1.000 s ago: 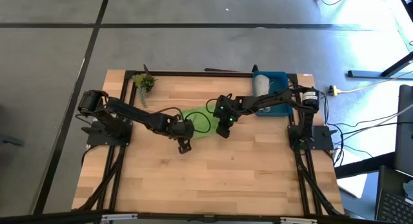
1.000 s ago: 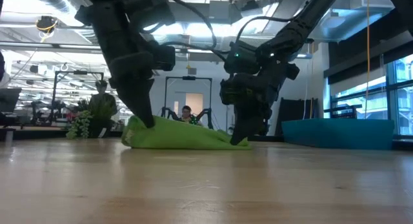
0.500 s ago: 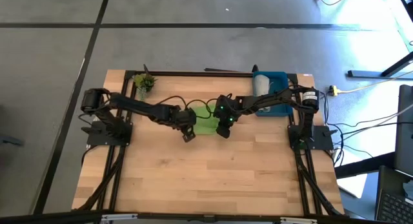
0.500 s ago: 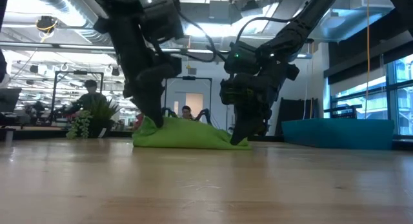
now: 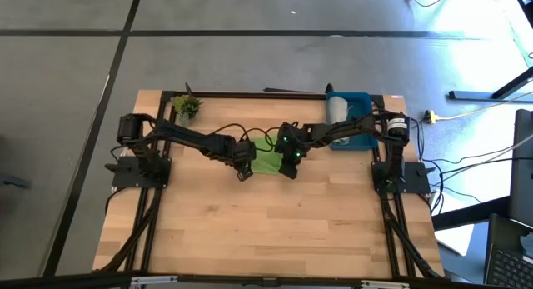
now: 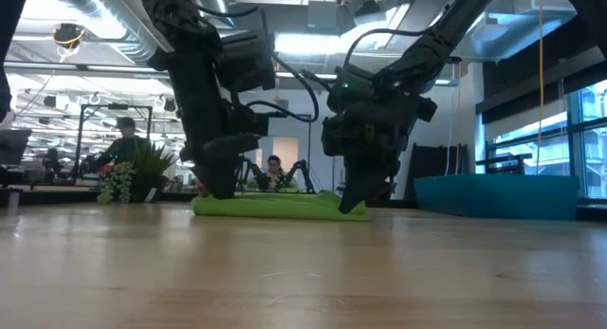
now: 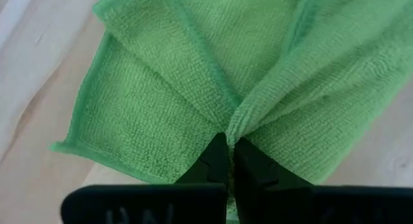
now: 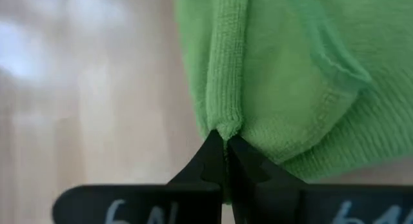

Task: Roll microfiber towels into tight, uniform cylinder then place into a basket
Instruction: Roll the green towel

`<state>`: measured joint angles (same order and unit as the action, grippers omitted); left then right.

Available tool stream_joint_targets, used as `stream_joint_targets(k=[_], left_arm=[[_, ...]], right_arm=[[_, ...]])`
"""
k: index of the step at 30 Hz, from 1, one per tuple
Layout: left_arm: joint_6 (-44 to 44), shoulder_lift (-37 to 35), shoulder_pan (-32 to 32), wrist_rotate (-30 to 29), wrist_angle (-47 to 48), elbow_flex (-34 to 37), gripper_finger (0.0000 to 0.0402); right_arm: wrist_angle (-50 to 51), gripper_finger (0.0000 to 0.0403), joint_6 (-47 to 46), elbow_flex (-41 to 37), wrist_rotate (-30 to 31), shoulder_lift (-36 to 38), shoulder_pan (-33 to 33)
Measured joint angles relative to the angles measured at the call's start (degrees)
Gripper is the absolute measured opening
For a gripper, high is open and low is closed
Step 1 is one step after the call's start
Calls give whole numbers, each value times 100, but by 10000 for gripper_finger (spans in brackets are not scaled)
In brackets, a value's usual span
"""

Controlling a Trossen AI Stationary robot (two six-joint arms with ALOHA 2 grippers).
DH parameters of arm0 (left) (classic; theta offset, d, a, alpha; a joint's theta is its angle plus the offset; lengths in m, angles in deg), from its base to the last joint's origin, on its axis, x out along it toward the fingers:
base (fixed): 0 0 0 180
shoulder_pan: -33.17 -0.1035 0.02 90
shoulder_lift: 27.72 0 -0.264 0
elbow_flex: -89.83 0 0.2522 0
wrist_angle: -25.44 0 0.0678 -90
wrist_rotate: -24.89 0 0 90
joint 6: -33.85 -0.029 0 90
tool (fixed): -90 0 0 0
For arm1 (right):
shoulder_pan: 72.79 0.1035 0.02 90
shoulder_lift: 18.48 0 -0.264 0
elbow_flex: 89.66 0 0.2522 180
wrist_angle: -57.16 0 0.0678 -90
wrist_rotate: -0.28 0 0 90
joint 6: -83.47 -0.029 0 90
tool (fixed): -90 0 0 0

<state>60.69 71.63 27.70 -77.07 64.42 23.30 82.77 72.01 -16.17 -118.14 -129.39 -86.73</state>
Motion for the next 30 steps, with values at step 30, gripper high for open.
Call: stream_joint_targets(k=[30], left_arm=[[-365, 45, 713, -261, 133, 26, 0]], right_arm=[[819, 6, 589, 968, 985, 6, -286]])
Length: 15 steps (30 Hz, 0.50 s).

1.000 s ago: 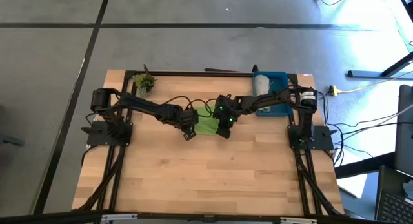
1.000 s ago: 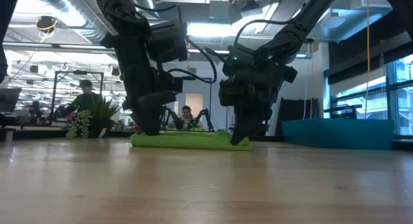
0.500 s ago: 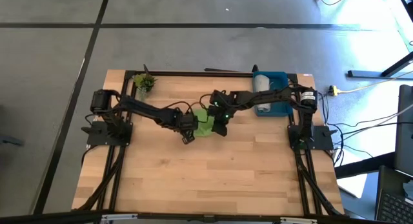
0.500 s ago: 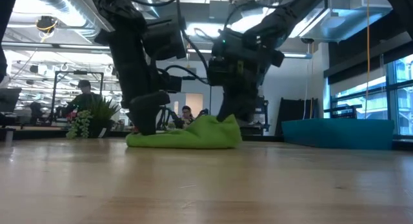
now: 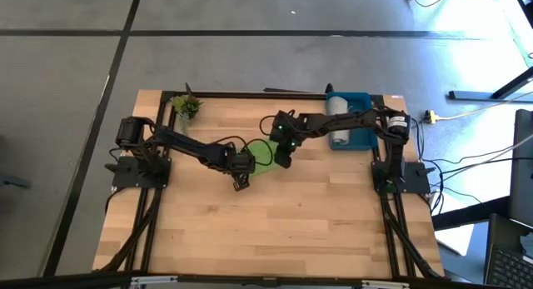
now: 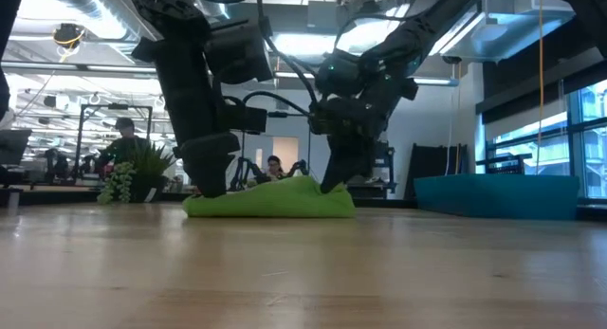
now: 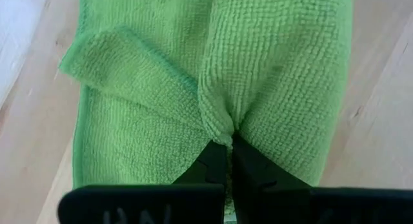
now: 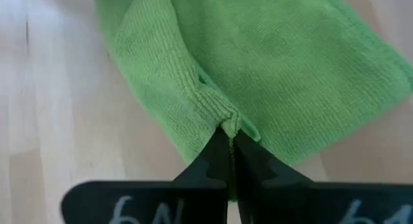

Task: Roll microfiber towels into tight, uniform cylinder then place into a basket
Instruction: Roll the green towel

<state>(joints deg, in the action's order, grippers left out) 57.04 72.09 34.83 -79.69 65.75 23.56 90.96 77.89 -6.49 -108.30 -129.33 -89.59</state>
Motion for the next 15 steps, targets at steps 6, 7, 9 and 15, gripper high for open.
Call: stream_joint_targets(k=[6, 7, 9, 15], left_arm=[[-93, 0, 3, 3, -7, 0, 0], [-95, 0, 3, 2, -13, 4, 0], [-128, -21, 22, -13, 5, 6, 0], [-128, -39, 166, -267, 452, -165, 0]], right_arm=[[-118, 6, 96, -5, 90, -163, -91], [-140, 6, 125, -4, 90, -195, -97], [-135, 6, 135, 1, 96, -220, -99], [-112, 6, 139, 2, 95, -254, -102]])
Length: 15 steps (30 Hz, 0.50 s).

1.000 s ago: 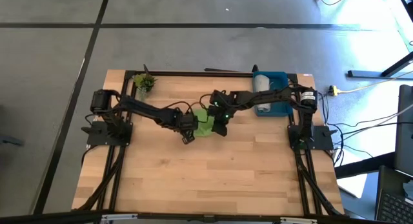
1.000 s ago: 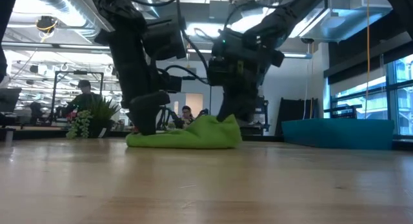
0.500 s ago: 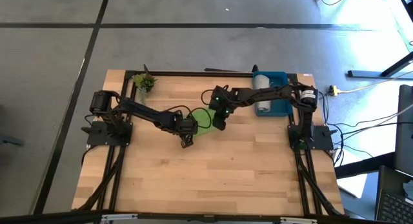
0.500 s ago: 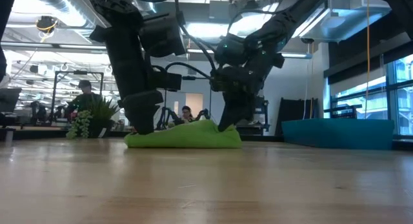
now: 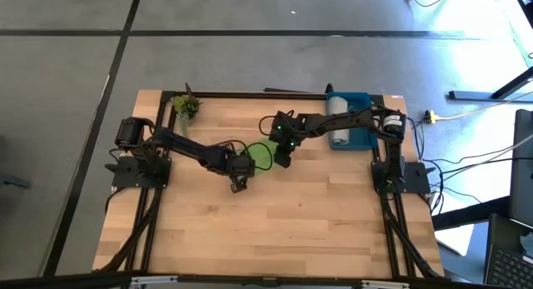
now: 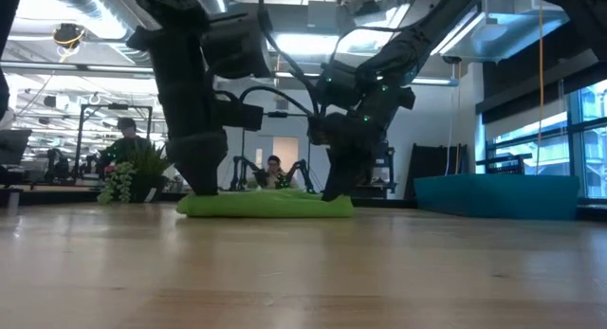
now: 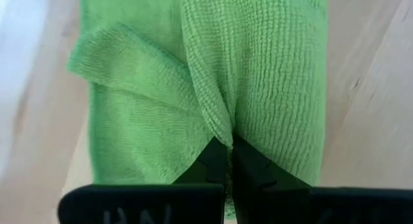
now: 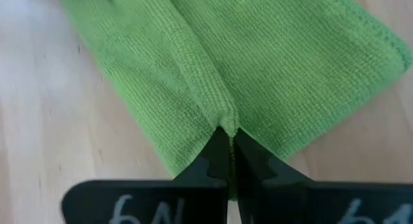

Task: Roll microfiber towels into tight, uniform cylinder then place into a basket
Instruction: Roll the green towel

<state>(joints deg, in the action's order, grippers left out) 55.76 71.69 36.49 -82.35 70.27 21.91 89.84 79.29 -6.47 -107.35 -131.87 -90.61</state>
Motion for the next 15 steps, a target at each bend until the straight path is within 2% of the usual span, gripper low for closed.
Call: stream_joint_targets(k=[7, 15], left_arm=[[44, -7, 23, -253, 182, -93, 0], [48, -15, 25, -268, 166, -95, 0]], right_arm=[[2, 9, 17, 0, 4, -63, -2], [-31, 62, 20, 0, 7, -63, -2]])
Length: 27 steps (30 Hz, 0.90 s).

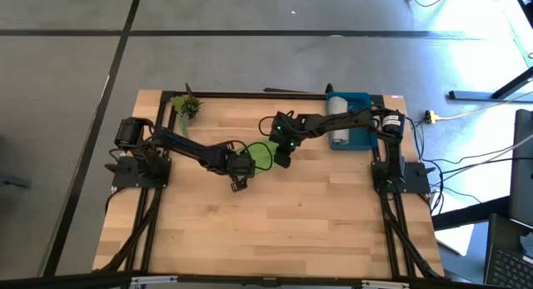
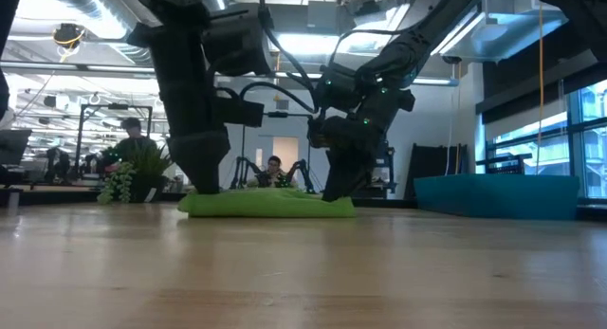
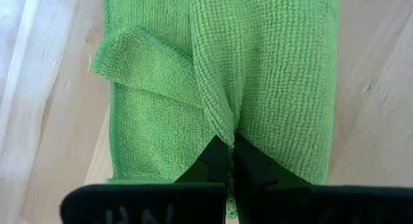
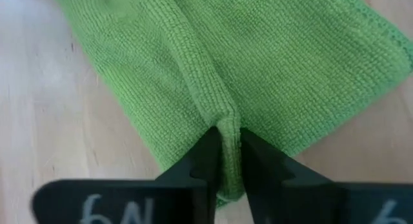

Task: Roll microfiber towels into tight, uniform cylinder then place into a basket
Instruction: Roll the green towel

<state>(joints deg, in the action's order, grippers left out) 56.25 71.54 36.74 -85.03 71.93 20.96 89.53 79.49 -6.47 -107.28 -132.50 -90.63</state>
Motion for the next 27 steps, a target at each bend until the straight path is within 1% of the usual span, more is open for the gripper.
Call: stream_joint_targets(k=[3, 5, 10, 14, 16, 20, 22, 27], left_arm=[[123, -2, 2, -15, -11, -2, 3], [129, -5, 1, -21, -13, -2, 11], [142, -11, 0, -35, -15, -7, 55], [114, -11, -22, -36, -17, -9, 91], [32, -17, -66, -29, 8, -11, 100], [145, -215, -109, -13, 191, -15, 104], [146, -373, -109, -15, 286, -15, 104], [138, -833, -70, -53, 162, -15, 105]], right_arm=[[-2, 88, -15, 0, -2, 0, 0], [-1, 108, -25, 0, -4, 0, 0], [-2, 154, -149, 0, -129, 0, 0], [-9, 180, -212, 0, -160, 0, 2], [-15, 185, -307, 0, -161, 0, 2], [-17, 188, -320, 0, -159, 0, 2], [-20, 188, -328, 0, -158, 0, 2], [-26, 188, -332, 0, -153, 0, 2]])
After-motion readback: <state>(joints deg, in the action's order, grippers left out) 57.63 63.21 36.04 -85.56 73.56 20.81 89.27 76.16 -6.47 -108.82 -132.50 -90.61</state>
